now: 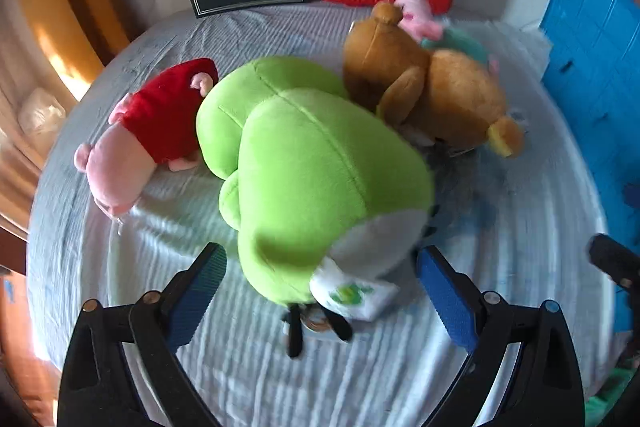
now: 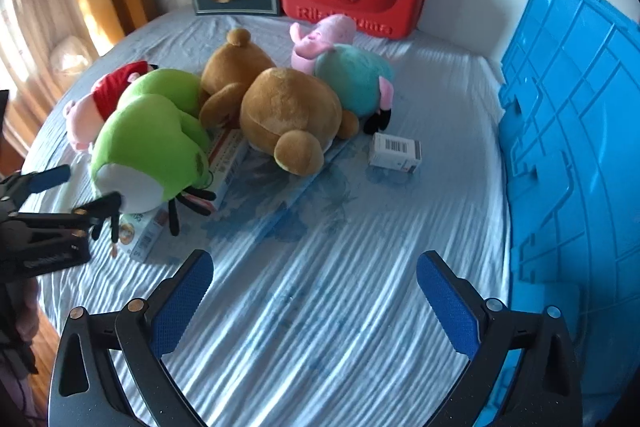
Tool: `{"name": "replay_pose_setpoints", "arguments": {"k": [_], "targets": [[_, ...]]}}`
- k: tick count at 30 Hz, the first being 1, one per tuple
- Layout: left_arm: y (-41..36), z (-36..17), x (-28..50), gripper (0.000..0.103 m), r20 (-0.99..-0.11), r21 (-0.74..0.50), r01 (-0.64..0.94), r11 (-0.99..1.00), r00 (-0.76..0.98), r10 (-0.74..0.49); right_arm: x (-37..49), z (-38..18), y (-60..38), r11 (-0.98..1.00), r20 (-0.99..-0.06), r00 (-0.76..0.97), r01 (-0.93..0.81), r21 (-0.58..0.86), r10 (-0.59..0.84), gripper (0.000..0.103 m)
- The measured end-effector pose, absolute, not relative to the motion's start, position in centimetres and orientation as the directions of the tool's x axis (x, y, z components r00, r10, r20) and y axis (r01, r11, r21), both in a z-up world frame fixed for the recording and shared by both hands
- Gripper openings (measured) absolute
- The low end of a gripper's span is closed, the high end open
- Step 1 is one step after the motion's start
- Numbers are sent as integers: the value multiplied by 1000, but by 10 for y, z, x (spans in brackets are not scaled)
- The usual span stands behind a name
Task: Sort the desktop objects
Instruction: 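Move both tools down toward the two medicine boxes beside the green frog plush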
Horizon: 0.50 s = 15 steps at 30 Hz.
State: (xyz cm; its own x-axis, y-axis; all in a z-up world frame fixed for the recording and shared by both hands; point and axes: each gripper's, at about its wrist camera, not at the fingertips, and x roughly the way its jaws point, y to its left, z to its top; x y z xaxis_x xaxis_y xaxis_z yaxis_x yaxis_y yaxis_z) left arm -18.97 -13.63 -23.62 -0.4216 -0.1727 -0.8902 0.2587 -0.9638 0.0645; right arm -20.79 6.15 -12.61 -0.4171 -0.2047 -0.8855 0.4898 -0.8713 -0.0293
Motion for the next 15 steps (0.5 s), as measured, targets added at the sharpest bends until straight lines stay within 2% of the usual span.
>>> {"name": "replay_pose_setpoints", "arguments": {"k": [4, 9, 11, 15], "targets": [[-172, -235, -183, 97, -889, 70, 315, -947, -411, -202, -207, -138, 46, -873, -901, -393, 486, -34, -183, 103], [-245, -229, -158, 97, -836, 262, 491, -831, -314, -450, -207, -148, 21, -867, -906, -371, 498, -8, -204, 103], [-271, -235, -152, 97, -822, 326, 536, -779, -246, -513, -207, -152, 10, -859, -907, -364, 512, -6, -210, 103], [-275, -224, -134, 97, -843, 260, 552, -792, -269, -465, -205, -157, -12, -836, -912, -347, 548, -7, -220, 103]]}}
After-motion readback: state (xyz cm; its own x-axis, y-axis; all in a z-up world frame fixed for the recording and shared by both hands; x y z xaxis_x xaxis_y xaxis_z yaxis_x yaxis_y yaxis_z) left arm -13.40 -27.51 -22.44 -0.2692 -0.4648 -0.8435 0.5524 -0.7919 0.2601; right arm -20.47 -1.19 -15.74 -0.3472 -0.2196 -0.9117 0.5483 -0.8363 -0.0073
